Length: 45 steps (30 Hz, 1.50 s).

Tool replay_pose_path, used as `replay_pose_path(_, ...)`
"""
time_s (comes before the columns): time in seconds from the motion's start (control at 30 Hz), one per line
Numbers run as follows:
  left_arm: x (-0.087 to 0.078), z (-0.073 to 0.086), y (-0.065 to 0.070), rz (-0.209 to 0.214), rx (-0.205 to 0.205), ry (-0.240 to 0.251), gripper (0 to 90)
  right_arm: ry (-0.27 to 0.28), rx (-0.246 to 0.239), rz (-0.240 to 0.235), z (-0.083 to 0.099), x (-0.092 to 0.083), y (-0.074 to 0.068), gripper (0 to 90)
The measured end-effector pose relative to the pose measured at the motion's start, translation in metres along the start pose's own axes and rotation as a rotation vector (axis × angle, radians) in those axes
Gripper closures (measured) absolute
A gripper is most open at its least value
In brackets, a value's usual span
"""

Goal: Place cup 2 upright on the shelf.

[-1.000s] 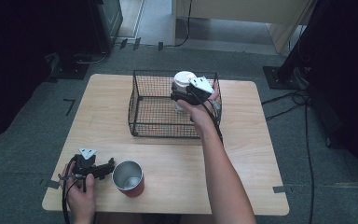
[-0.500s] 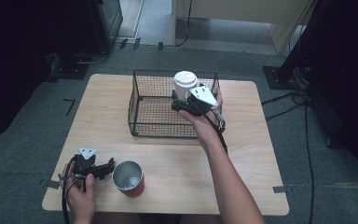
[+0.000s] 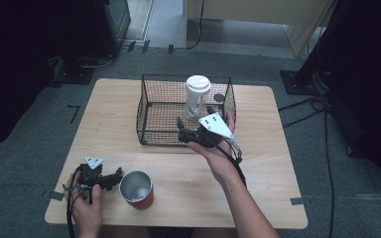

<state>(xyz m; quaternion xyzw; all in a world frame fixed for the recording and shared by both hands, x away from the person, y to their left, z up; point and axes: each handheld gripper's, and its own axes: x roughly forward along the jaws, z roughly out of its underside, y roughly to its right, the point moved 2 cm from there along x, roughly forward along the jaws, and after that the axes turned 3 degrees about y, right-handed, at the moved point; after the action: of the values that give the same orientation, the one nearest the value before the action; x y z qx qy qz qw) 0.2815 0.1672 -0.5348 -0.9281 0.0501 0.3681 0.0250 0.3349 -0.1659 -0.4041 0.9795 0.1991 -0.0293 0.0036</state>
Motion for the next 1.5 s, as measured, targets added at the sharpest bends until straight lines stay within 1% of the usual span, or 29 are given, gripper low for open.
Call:
replay_pose_path(0.07, 0.000, 0.000, 0.000, 0.000, 0.000, -0.001, 0.1, 0.002, 0.005, -0.014, 0.002, -0.007, -0.004, 0.0)
replay_pose_path(0.1, 0.000, 0.000, 0.000, 0.000, 0.000, 0.000, 0.1, 0.006, 0.009, -0.027, 0.005, -0.016, -0.009, 0.0)
replay_pose_path(0.13, 0.000, 0.000, 0.000, 0.000, 0.000, 0.000, 0.1, 0.006, 0.009, -0.027, 0.005, -0.016, -0.009, 0.0)
replay_pose_path(0.2, 0.000, 0.000, 0.000, 0.000, 0.000, -0.001, 0.1, 0.007, 0.015, -0.042, 0.009, -0.024, -0.014, 0.0)
replay_pose_path(0.23, 0.000, 0.000, 0.000, 0.000, -0.001, 0.000, 0.1, 0.005, 0.008, -0.047, 0.011, -0.028, -0.017, 0.0)
replay_pose_path(0.27, 0.000, 0.000, 0.000, 0.000, 0.000, -0.001, 0.1, 0.005, -0.022, -0.060, 0.017, -0.034, -0.022, 0.0)
replay_pose_path(0.3, 0.000, 0.000, 0.000, 0.000, -0.001, -0.001, 0.1, 0.005, -0.022, -0.060, 0.017, -0.034, -0.022, 0.0)
replay_pose_path(0.33, 0.000, 0.000, 0.001, -0.001, -0.003, 0.001, 0.1, 0.002, -0.014, -0.078, 0.023, -0.041, -0.027, 0.0)
replay_pose_path(0.37, 0.000, 0.000, 0.000, -0.001, -0.001, -0.002, 0.1, 0.002, -0.014, -0.078, 0.023, -0.041, -0.027, 0.0)
replay_pose_path(0.4, 0.000, 0.000, 0.000, -0.001, 0.000, -0.001, 0.1, -0.007, -0.013, -0.096, 0.031, -0.047, -0.032, 0.0)
replay_pose_path(0.47, 0.000, 0.000, 0.000, -0.001, 0.000, 0.000, 0.1, -0.010, -0.009, -0.105, 0.034, -0.049, -0.034, 0.0)
replay_pose_path(0.5, 0.000, 0.000, 0.000, -0.001, 0.001, 0.000, 0.1, -0.014, -0.006, -0.116, 0.038, -0.052, -0.037, 0.0)
replay_pose_path(0.53, 0.000, 0.000, 0.000, -0.001, 0.001, 0.001, 0.1, -0.026, -0.010, -0.140, 0.046, -0.059, -0.044, 0.0)
replay_pose_path(0.57, 0.000, 0.000, 0.000, -0.001, 0.002, 0.000, 0.1, -0.026, -0.010, -0.140, 0.046, -0.059, -0.044, 0.0)
replay_pose_path(0.6, 0.000, 0.000, 0.000, -0.001, 0.000, 0.000, 0.1, -0.032, -0.002, -0.160, 0.052, -0.064, -0.048, 0.0)
replay_pose_path(0.63, 0.000, 0.000, 0.000, -0.001, 0.000, 0.000, 0.1, -0.032, -0.002, -0.160, 0.052, -0.064, -0.048, 0.0)
replay_pose_path(0.67, 0.000, 0.000, 0.000, -0.001, 0.000, 0.000, 0.1, -0.039, 0.005, -0.172, 0.056, -0.067, -0.052, 0.0)
replay_pose_path(0.73, 0.000, 0.000, 0.000, -0.001, 0.000, 0.000, 0.1, -0.053, 0.002, -0.203, 0.067, -0.074, -0.061, 0.0)
replay_pose_path(0.77, 0.000, 0.000, 0.000, -0.001, 0.000, 0.000, 0.1, -0.053, 0.002, -0.203, 0.067, -0.074, -0.061, 0.0)
replay_pose_path(0.83, 0.000, 0.000, 0.000, -0.001, 0.000, 0.000, 0.1, -0.058, 0.011, -0.226, 0.074, -0.079, -0.068, 0.0)
replay_pose_path(0.93, 0.000, 0.000, 0.000, -0.001, 0.000, 0.000, 0.1, -0.064, 0.019, -0.246, 0.081, -0.084, -0.075, 0.0)
replay_pose_path(1.1, 0.000, 0.000, 0.000, -0.001, 0.000, -0.001, 0.1, -0.074, 0.024, -0.263, 0.090, -0.090, -0.082, 0.0)
replay_pose_path(1.17, 0.000, 0.000, 0.000, -0.001, 0.000, -0.001, 0.1, -0.083, 0.037, -0.273, 0.095, -0.093, -0.085, 0.0)
replay_pose_path(1.23, 0.000, 0.000, 0.000, -0.001, 0.000, -0.001, 0.1, -0.085, 0.038, -0.276, 0.096, -0.093, -0.086, 0.0)
replay_pose_path(1.3, 0.000, 0.000, 0.000, -0.001, 0.000, 0.000, 0.1, -0.094, 0.044, -0.292, 0.100, -0.096, -0.091, 0.0)
replay_pose_path(1.37, 0.000, 0.000, 0.000, -0.001, 0.000, 0.000, 0.1, -0.096, 0.045, -0.297, 0.101, -0.098, -0.092, 0.0)
replay_pose_path(1.5, 0.000, 0.000, 0.000, -0.001, 0.000, 0.000, 0.1, -0.101, 0.051, -0.329, 0.103, -0.104, -0.100, 0.0)
